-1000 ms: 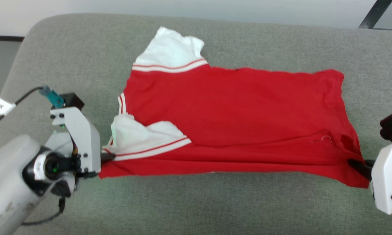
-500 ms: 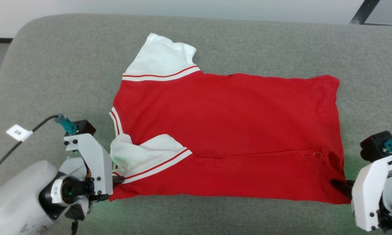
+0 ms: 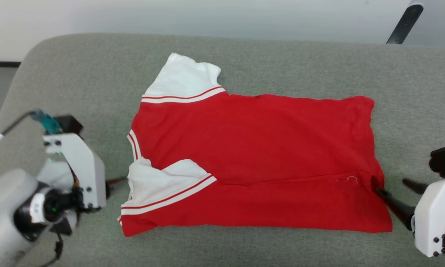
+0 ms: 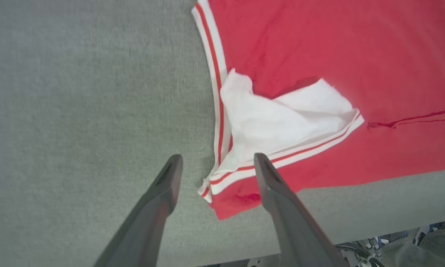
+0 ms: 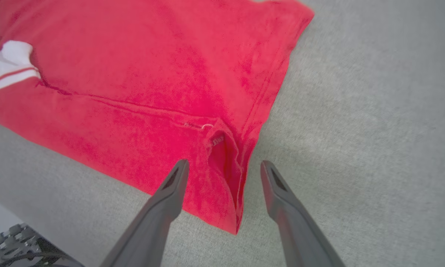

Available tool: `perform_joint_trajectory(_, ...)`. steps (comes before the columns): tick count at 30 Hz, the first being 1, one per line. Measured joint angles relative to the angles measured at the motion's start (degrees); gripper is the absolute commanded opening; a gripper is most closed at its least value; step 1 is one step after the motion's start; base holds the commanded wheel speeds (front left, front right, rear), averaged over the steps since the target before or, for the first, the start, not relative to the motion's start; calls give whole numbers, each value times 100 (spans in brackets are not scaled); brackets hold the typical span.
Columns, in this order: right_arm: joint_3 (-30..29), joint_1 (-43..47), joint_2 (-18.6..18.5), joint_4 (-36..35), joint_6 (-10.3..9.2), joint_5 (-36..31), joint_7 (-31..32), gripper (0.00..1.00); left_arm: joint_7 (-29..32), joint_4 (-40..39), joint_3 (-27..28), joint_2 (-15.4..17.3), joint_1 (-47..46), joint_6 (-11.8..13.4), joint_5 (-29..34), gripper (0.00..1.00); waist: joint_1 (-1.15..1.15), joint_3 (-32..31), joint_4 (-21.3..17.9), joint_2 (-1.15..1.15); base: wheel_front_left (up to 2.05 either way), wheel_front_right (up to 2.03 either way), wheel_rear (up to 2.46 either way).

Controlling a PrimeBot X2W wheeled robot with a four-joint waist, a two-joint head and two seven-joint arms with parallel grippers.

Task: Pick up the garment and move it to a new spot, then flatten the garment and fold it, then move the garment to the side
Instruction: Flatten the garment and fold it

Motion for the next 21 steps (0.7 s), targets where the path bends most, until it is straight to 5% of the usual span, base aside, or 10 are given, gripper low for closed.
perform_joint_trajectory(6,-74,32,58,-525,0,-372,-1170,100,-594,-250,185,125,-310,-104,499,100,0,-81,-134,0,0,0,0)
perform_joint_trajectory(15,-152,-82,620,-714,0,-1969,-4244,100,-1784,100,364,-124,-867,-880,1349,100,0,-18,-501,0,0,0,0)
perform_joint_trajectory(21,-69,-69,1139,-432,0,-2521,-5332,100,-2243,669,458,-299,-1379,-1354,1733,100,0,201,-802,0,0,0,0)
